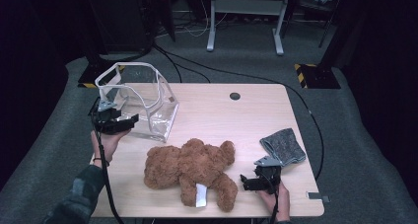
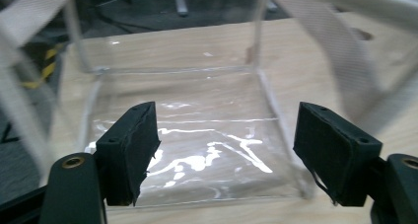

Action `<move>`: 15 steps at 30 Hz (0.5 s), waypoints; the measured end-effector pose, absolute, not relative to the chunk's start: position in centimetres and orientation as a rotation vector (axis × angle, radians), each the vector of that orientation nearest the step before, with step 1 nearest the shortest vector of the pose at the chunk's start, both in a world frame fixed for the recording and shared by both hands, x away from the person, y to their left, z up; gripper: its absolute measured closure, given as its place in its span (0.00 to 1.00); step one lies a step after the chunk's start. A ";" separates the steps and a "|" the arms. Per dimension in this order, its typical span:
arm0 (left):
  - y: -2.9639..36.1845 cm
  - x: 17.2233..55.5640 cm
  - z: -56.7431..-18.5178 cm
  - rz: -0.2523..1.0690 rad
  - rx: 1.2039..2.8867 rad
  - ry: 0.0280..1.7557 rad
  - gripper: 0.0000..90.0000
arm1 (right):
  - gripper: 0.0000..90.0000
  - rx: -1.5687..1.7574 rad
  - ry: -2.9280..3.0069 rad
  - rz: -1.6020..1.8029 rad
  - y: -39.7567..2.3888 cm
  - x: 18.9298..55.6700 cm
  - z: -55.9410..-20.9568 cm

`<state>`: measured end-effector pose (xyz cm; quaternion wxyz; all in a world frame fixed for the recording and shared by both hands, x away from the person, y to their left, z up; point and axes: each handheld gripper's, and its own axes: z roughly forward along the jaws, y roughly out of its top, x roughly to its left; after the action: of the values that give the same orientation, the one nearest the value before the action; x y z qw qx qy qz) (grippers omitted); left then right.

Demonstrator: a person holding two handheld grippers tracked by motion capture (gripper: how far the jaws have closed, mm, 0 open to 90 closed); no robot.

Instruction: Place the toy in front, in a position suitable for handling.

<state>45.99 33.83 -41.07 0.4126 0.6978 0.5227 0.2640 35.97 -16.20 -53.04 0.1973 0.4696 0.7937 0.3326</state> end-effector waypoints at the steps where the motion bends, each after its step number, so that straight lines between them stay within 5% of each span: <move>1: 33.5 45.9 -41.0 0.642 1.760 1.299 0.24 | 0.00 1.314 2.223 0.931 -16.2 36.0 -53.0; 11: 30.7 45.1 -40.4 0.600 1.838 1.196 0.24 | 0.00 1.314 2.223 0.931 -16.2 36.0 -53.0; 15: 30.1 45.8 -40.7 0.600 1.856 1.186 0.41 | 0.00 1.315 2.222 0.930 -16.2 36.0 -53.0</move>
<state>45.79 30.09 -40.72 0.4165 0.7392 0.4723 0.2389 35.98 -16.22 -53.04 0.1974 0.4698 0.7936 0.3323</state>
